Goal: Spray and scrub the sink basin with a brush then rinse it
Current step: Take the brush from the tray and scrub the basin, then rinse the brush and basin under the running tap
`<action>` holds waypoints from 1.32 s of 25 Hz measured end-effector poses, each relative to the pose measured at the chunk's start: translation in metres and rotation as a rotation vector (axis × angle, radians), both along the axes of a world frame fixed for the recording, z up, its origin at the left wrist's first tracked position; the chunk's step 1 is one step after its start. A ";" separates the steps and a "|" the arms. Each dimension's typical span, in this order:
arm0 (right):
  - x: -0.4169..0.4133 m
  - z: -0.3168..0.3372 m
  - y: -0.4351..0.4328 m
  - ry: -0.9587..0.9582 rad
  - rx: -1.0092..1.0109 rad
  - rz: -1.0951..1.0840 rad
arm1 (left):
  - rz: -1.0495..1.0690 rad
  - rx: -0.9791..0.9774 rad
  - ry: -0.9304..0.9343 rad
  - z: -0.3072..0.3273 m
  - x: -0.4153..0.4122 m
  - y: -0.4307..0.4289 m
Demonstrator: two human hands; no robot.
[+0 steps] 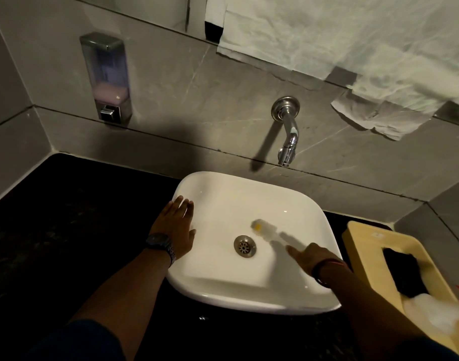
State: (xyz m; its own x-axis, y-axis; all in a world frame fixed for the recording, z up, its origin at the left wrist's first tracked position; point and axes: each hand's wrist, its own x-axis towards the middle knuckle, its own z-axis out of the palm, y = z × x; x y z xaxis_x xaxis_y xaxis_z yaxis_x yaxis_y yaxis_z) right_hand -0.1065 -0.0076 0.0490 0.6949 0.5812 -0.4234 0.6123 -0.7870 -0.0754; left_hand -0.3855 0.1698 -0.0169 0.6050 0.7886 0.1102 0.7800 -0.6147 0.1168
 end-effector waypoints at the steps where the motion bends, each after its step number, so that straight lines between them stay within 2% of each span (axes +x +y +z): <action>1: 0.011 0.005 -0.006 -0.047 0.007 -0.063 | 0.001 0.001 0.003 0.000 0.001 0.001; 2: 0.021 0.009 -0.013 -0.030 0.000 -0.108 | -0.003 0.007 0.019 -0.001 0.001 0.001; 4: 0.020 0.017 -0.025 0.173 -0.077 -0.171 | -0.009 0.020 0.046 -0.003 0.000 0.000; 6: -0.007 0.024 -0.026 0.313 -0.267 -0.094 | -0.036 0.006 0.080 -0.004 -0.002 0.002; 8: -0.028 0.024 -0.013 0.368 -0.278 0.034 | -0.035 -0.072 0.064 0.005 0.004 0.003; 9: -0.034 0.026 -0.004 0.402 -0.220 0.062 | -0.004 -0.141 -0.074 0.016 0.013 0.004; 12: -0.027 0.047 0.014 0.484 0.027 -0.015 | 0.141 -0.402 -0.723 0.081 0.072 0.008; 13: -0.018 0.058 0.019 0.475 0.094 -0.041 | 0.140 -0.493 -0.855 0.108 0.097 0.014; 16: 0.035 0.088 0.024 0.486 0.167 -0.057 | 0.080 -0.692 -1.017 0.179 0.180 0.011; 18: 0.054 0.093 0.025 0.487 0.162 -0.040 | 0.115 -0.795 -1.127 0.195 0.203 0.007; 20: 0.054 0.093 0.023 0.489 0.142 -0.013 | 0.138 -0.929 -1.213 0.182 0.197 0.005; 25: 0.081 0.100 0.023 0.539 0.138 0.030 | 0.158 -1.077 -1.278 0.161 0.202 0.011; 27: 0.091 0.104 0.025 0.569 0.117 0.040 | 0.202 -1.092 -1.222 0.164 0.205 0.017; 30: 0.098 0.109 0.022 0.581 0.089 0.065 | 0.245 -0.975 -1.119 0.167 0.196 0.019; 33: 0.095 0.115 0.020 0.508 0.156 0.109 | 0.156 -0.818 -1.082 0.173 0.178 0.020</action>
